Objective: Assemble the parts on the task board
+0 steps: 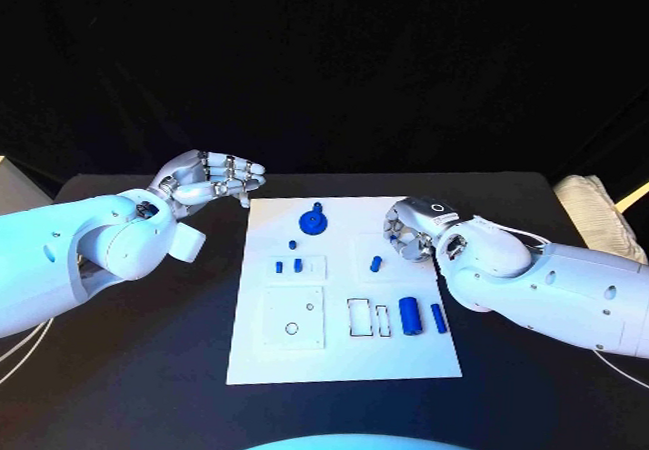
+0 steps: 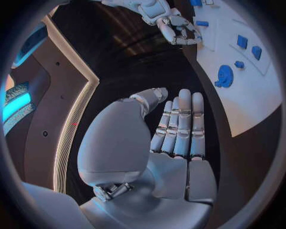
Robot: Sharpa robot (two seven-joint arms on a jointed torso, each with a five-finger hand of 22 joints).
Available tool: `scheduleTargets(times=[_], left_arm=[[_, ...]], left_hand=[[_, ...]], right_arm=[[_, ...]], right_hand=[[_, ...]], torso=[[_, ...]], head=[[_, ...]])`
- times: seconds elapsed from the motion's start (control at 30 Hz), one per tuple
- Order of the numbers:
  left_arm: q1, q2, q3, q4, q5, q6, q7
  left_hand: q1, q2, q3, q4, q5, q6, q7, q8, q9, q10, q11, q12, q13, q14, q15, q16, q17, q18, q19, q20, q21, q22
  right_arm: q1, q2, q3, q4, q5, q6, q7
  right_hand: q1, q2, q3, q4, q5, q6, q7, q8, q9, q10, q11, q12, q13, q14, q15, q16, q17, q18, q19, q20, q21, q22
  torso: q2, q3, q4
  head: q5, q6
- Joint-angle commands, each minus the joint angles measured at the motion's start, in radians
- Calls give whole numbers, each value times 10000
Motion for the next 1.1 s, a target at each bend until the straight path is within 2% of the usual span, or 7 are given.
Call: scheduleTargets(times=[0.03,0.4,0.5,0.67,0.8,0.93,1.1], left_arm=[[5,35,11,-21,76,155,129],[5,65,11,-107,95,131,135],[5,80,11,-122,99,133,135],[4,108,11,-136,104,134,139],[4,125,11,-135,108,122,155],[3,138,11,-114,112,102,172],[3,140,11,-79,114,52,198]], left_hand=[[-25,97,-63,-14,-34,30,58,-30,-9,-74,-19,64,-16,-46,52,-30,-10,141,-26,9,-57,-10],[-25,97,-63,-14,-34,30,58,-30,-9,-74,-19,64,-16,-46,52,-30,-10,141,-26,9,-57,-10],[-25,97,-63,-14,-34,30,58,-30,-9,-74,-19,64,-16,-46,52,-30,-10,141,-26,9,-57,-10],[-30,111,-70,-11,-29,29,65,-32,-12,-87,-13,69,-20,-48,56,-47,-19,140,-23,11,-77,-24],[-30,111,-70,-11,-29,29,65,-32,-12,-87,-13,69,-20,-48,56,-47,-19,140,-23,11,-77,-24],[-30,111,-70,-11,-29,29,65,-32,-12,-87,-13,69,-20,-48,56,-47,-19,140,-23,11,-77,-24],[-32,116,-75,-12,-26,22,70,-36,-15,-102,-9,69,-24,-48,59,-56,-24,140,-20,12,-89,-33]], right_arm=[[10,-42,15,91,-94,-816,127],[168,-390,90,566,395,-1111,404],[230,-550,108,894,585,-1144,511],[267,-794,131,1719,919,-1361,778],[220,-867,135,2204,1147,-1610,1034],[70,-905,137,2731,1296,-2000,1378],[-188,-740,130,3026,1272,-2260,1668]], right_hand=[[-51,73,120,-162,29,68,-11,43,17,591,-536,59,41,410,-49,-16,24,-55,334,-68,66,1423],[-113,84,166,-207,-57,70,-8,42,54,620,-536,14,52,411,-52,-20,-1,-60,340,-82,98,1448],[-122,86,170,-212,-72,69,-7,42,59,623,-536,8,54,412,-52,-14,3,-63,344,-83,110,1456],[-127,88,174,-217,-82,69,-7,41,63,625,-536,2,55,412,-52,-14,1,-62,342,-84,107,1455],[-128,89,174,-218,-82,69,-6,41,63,625,-536,1,56,411,-52,-19,-6,-57,335,-84,84,1444],[-129,97,186,-230,-82,60,-1,36,68,621,-534,-12,56,408,-52,-29,-23,-51,326,-85,55,1430],[-129,97,189,-235,-82,57,0,34,70,620,-533,-16,57,409,-52,-25,-18,-49,322,-86,45,1425]], torso=[[1,-6,-10],[-15,-8,-12],[-6,-1,-13],[6,7,-21],[13,7,-16],[10,-7,-2],[-3,-16,-21]], head=[[5,26],[-7,80],[11,111],[82,151],[153,169],[258,160],[466,89]])
